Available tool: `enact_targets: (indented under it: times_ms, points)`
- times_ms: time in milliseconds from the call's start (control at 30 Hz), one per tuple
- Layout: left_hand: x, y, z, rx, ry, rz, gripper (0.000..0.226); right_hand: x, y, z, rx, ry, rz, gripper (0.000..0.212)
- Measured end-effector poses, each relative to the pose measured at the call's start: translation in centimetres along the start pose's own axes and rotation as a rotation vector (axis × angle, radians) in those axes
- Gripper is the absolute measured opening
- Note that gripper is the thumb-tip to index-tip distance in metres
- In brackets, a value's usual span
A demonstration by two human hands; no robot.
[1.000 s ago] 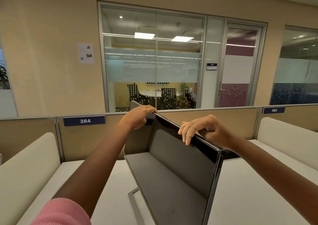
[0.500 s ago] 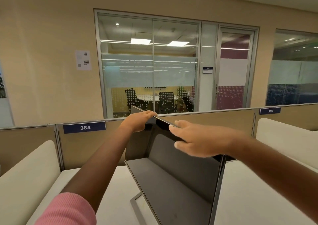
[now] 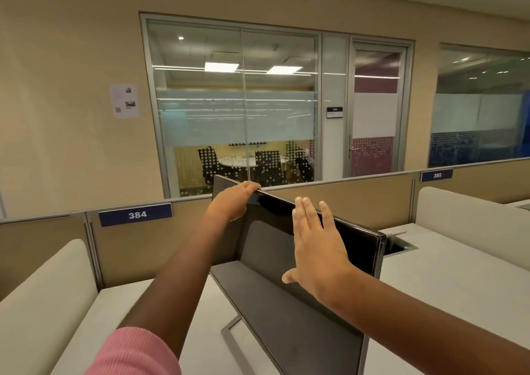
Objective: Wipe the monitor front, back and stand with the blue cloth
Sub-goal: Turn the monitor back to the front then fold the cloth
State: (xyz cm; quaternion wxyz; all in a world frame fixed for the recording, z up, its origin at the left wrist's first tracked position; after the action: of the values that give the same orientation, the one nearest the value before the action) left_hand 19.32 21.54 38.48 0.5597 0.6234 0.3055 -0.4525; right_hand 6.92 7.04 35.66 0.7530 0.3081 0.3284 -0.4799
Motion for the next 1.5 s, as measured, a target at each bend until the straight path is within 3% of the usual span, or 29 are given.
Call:
enact_targets:
  times_ms: [300, 433, 567, 800, 900, 1000, 1200, 1367, 1500]
  points:
    - [-1.0, -1.3, 0.8, -0.004, 0.011, 0.061, 0.061, 0.7, -0.5, 2.0, -0.092, 0.124, 0.151, 0.098]
    - [-1.2, -1.8, 1.3, -0.010, 0.081, 0.140, 0.053, 1.2, -0.2, 2.9, -0.093, 0.238, 0.362, 0.096]
    - [-1.3, -2.2, 1.7, -0.029, 0.168, 0.204, 0.042, 3.7, 1.6, 3.5, -0.081, 0.342, 0.338, 0.094]
    - [-1.7, -3.1, 2.6, -0.071, 0.247, 0.235, 0.031, 4.7, 2.3, 5.7, -0.034, 0.221, 0.364, 0.092]
    - [-1.9, -3.6, 2.9, -0.079, 0.273, 0.251, 0.031, 5.2, 2.3, 6.5, -0.139, 0.225, 0.354, 0.105]
    - [-2.0, -4.0, 3.0, -0.062, 0.258, 0.245, 0.038, 5.2, 2.1, 6.9, -0.188, 0.284, 0.318, 0.104]
    - [-2.5, -4.2, 1.6, -0.021, 0.158, 0.146, 0.052, 5.7, 1.9, 7.0, 0.006, 0.356, 0.478, 0.096]
    - [-2.4, -4.7, -2.3, -0.130, 0.161, 0.056, 0.057, 6.6, 1.3, 7.0, 0.225, 0.442, 0.603, 0.081]
    - [-2.9, -5.2, -3.8, -0.148, 0.162, 0.061, 0.055, 6.8, 1.5, 7.0, 0.259, 0.448, 0.678, 0.082]
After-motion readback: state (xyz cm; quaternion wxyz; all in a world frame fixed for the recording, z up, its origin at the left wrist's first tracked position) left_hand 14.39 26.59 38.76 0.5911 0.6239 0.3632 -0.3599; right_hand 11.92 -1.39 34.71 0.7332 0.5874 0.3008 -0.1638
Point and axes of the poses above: each hand's wrist, its own y-axis towards the middle knuckle, its own x-axis out of the palm, z = x × y, the point moved 7 cm from there along y, towards the middle knuckle, and after that the axes turned 4 degrees about -y, right-handed, at the moved point
